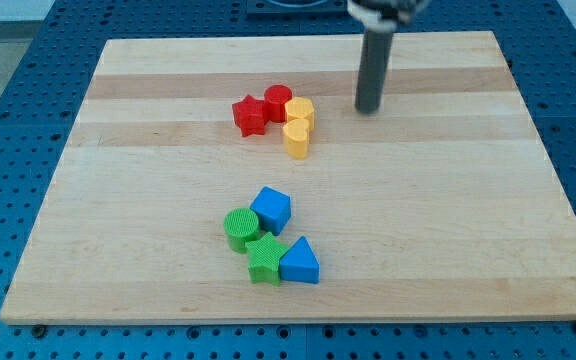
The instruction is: Move the red circle to the top right of the board
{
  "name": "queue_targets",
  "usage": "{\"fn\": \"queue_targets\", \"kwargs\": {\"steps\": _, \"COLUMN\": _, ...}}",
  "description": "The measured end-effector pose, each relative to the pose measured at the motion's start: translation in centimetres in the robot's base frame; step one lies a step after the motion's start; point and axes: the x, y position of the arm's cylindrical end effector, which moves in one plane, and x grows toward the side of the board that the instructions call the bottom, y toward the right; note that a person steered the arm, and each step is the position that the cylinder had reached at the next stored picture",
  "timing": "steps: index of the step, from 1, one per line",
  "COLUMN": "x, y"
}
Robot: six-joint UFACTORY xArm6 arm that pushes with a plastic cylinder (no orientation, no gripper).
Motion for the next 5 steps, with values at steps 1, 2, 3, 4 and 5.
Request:
{"fn": "queue_targets", "kwargs": {"steps": 1, "x": -7.7, "y": -3.9}}
{"fn": "queue_targets", "kwargs": {"steps": 2, "x": -7.5, "y": -8.0}}
{"fn": "queue_targets", "kwargs": {"steps": 3, "x": -6.3, "y": -16.9}}
{"fn": "queue_targets", "kwargs": {"steps": 4, "x": -2.7, "y": -25.7}}
{"fn": "queue_targets", "kwargs": {"steps": 5, "x": -1.6, "y": -27.9}}
